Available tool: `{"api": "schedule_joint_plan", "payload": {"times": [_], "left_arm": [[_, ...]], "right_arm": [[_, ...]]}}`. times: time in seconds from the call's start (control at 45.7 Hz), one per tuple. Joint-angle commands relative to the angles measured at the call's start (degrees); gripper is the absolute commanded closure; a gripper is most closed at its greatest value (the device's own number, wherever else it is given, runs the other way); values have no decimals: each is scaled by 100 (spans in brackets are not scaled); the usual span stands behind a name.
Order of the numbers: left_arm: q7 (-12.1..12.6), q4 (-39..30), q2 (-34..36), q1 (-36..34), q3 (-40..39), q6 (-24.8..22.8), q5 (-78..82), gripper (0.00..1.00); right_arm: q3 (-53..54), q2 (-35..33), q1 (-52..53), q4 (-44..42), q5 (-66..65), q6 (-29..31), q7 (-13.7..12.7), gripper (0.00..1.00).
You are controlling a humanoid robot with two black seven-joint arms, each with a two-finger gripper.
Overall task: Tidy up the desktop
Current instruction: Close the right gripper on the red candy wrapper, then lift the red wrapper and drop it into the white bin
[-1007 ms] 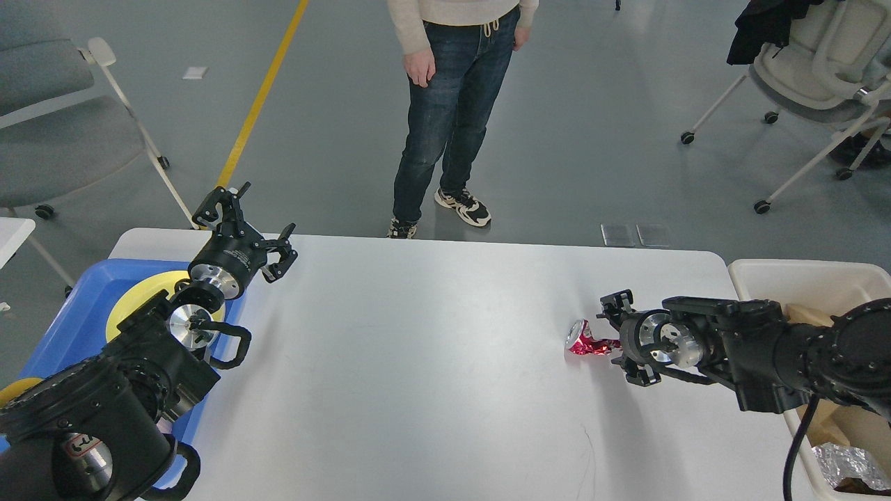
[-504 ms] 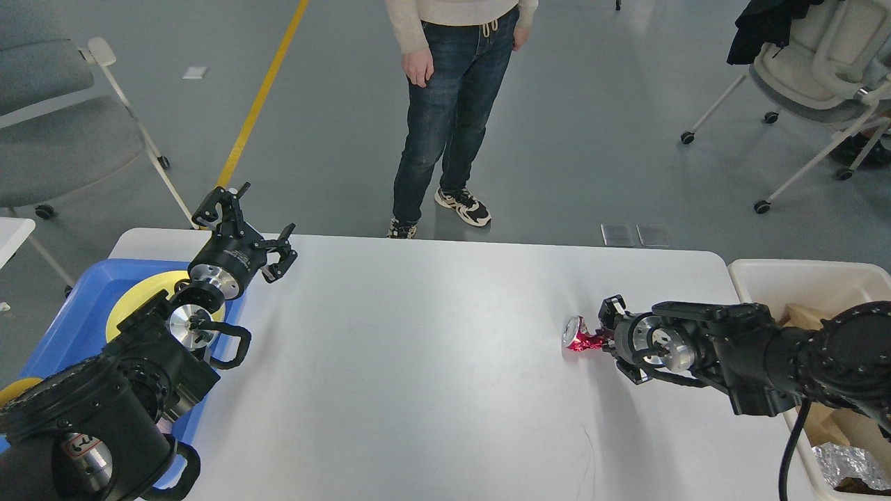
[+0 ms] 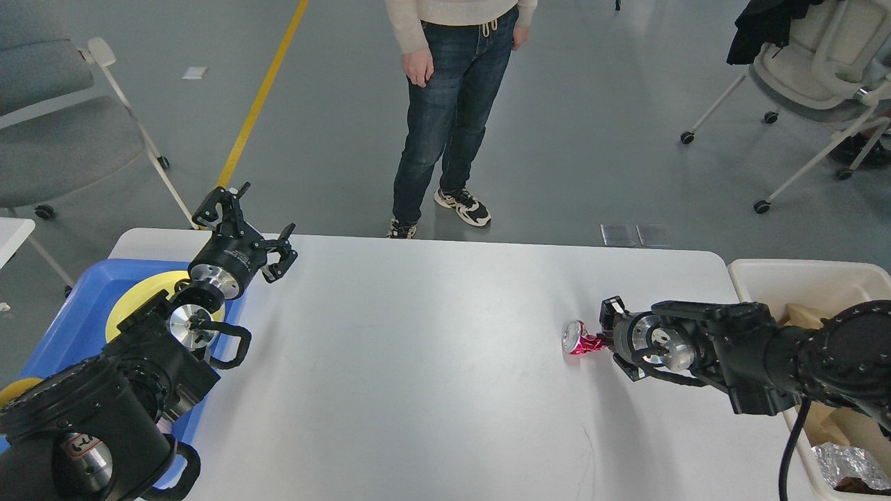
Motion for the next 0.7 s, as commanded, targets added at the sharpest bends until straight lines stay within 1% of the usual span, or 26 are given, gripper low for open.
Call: {"api": "schedule_joint_plan", "payload": {"times": [0.0, 0.153, 0.263, 0.372, 0.525, 0.679], "left_arm": [[0, 0, 0, 0, 0, 1, 0, 4], [0, 0, 0, 0, 0, 1, 0, 4], [0, 0, 0, 0, 0, 1, 0, 4], [0, 0, 0, 0, 0, 1, 0, 4], [0, 0, 0, 0, 0, 1, 0, 4], [0, 0, 0, 0, 0, 1, 0, 4]], "right_arm": [[-9, -57, 111, 109, -9, 57, 0, 100], [-71, -400, 418, 451, -26, 92, 0, 100], [-71, -865, 866, 916, -210, 101, 0, 100], [-88, -1489, 1446, 1452, -465, 136, -9, 100], [-124, -2342, 2254, 2209, -1010, 461, -53, 100], [-141, -2983, 3001, 2517, -1300, 891, -70, 100]]}}
